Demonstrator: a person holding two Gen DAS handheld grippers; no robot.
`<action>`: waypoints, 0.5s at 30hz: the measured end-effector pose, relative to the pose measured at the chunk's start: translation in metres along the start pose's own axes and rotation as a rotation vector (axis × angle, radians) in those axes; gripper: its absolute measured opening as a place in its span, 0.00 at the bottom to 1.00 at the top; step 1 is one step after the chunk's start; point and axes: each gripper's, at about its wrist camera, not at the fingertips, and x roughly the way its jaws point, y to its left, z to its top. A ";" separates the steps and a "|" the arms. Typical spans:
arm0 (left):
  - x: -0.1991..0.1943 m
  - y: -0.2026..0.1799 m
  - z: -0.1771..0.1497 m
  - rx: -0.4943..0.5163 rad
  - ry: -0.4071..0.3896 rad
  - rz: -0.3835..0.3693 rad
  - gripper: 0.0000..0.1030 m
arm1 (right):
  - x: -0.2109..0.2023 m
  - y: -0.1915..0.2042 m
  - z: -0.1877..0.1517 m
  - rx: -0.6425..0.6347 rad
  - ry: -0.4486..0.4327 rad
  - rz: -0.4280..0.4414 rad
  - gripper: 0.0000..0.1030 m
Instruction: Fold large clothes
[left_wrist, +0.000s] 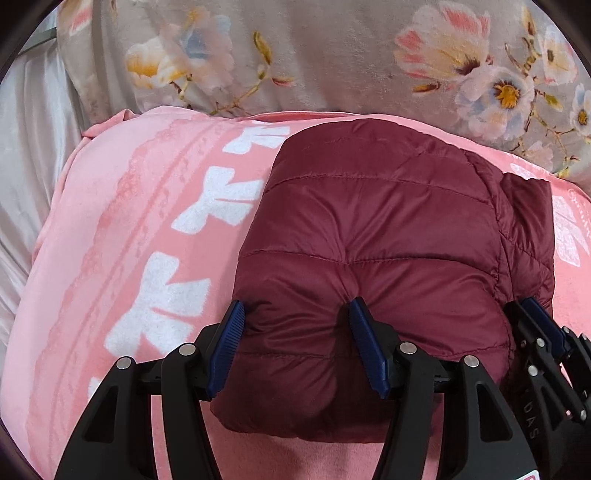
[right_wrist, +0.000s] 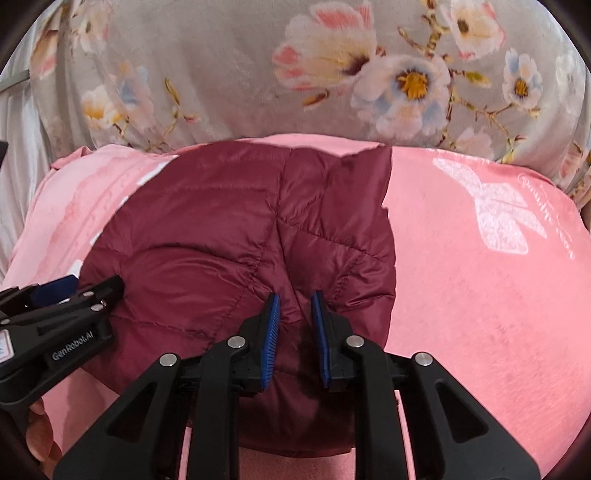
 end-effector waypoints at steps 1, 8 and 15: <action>0.001 0.000 -0.001 0.002 -0.002 0.003 0.57 | 0.001 0.000 -0.001 0.002 0.000 0.000 0.17; 0.009 -0.010 -0.011 0.050 -0.046 0.047 0.57 | 0.010 -0.001 -0.010 0.013 0.002 0.002 0.17; 0.013 -0.012 -0.016 0.055 -0.077 0.059 0.57 | 0.014 -0.006 -0.009 0.042 0.018 0.033 0.17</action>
